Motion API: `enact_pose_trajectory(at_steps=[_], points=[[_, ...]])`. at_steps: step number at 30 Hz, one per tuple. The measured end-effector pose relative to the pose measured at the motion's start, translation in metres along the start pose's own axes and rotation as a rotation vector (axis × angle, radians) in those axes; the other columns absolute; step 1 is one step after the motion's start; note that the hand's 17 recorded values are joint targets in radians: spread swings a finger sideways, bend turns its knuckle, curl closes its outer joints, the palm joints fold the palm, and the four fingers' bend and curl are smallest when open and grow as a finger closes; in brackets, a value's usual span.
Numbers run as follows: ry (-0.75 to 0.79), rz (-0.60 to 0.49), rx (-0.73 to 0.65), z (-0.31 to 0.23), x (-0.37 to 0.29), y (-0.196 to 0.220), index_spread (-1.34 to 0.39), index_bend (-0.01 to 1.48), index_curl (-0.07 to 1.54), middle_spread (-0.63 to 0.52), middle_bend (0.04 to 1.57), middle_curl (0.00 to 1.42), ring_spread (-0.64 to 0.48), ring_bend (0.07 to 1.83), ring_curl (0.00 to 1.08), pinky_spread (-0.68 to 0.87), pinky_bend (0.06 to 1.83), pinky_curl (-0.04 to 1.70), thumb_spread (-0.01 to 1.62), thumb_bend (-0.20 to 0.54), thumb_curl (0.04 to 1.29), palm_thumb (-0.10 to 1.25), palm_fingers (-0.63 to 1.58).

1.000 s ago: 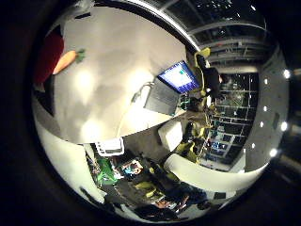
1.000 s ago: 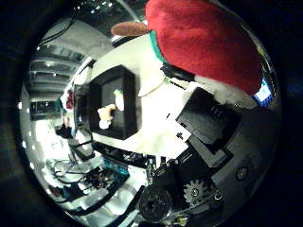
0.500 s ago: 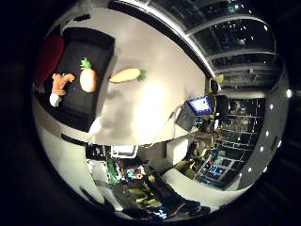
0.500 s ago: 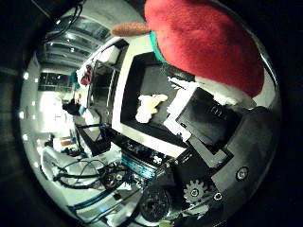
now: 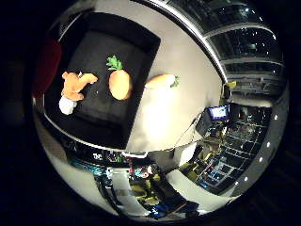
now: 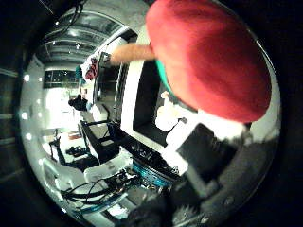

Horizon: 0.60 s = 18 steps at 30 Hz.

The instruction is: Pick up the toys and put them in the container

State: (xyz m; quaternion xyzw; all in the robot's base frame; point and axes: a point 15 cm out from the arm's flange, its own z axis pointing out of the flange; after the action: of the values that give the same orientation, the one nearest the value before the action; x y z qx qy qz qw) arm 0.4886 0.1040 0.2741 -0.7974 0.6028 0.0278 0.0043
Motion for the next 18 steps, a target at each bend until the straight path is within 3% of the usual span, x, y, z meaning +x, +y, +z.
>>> enact_pose_trajectory(at_steps=[4, 12, 18], points=[[0.001, -0.029, -0.002, -0.001, 0.007, 0.002, -0.51, 0.16, 0.49, 0.01, 0.21, 0.43, 0.14, 0.34, 0.32, 0.35, 0.64, 0.30, 1.10, -0.028, 0.33, 0.66, -0.06], [0.006, -0.031, -0.031, -0.018, 0.034, 0.023, -0.48, 0.13, 0.32, 0.08, 0.16, 0.35, 0.21, 0.29, 0.29, 0.43, 0.59, 0.28, 0.98, -0.042, 0.31, 0.53, -0.10], [0.020, 0.005, 0.000, -0.046, 0.075, 0.043, -0.47, 0.14, 0.26, 0.10, 0.18, 0.31, 0.22, 0.26, 0.27, 0.43, 0.55, 0.27, 0.95, -0.027, 0.31, 0.53, -0.06]])
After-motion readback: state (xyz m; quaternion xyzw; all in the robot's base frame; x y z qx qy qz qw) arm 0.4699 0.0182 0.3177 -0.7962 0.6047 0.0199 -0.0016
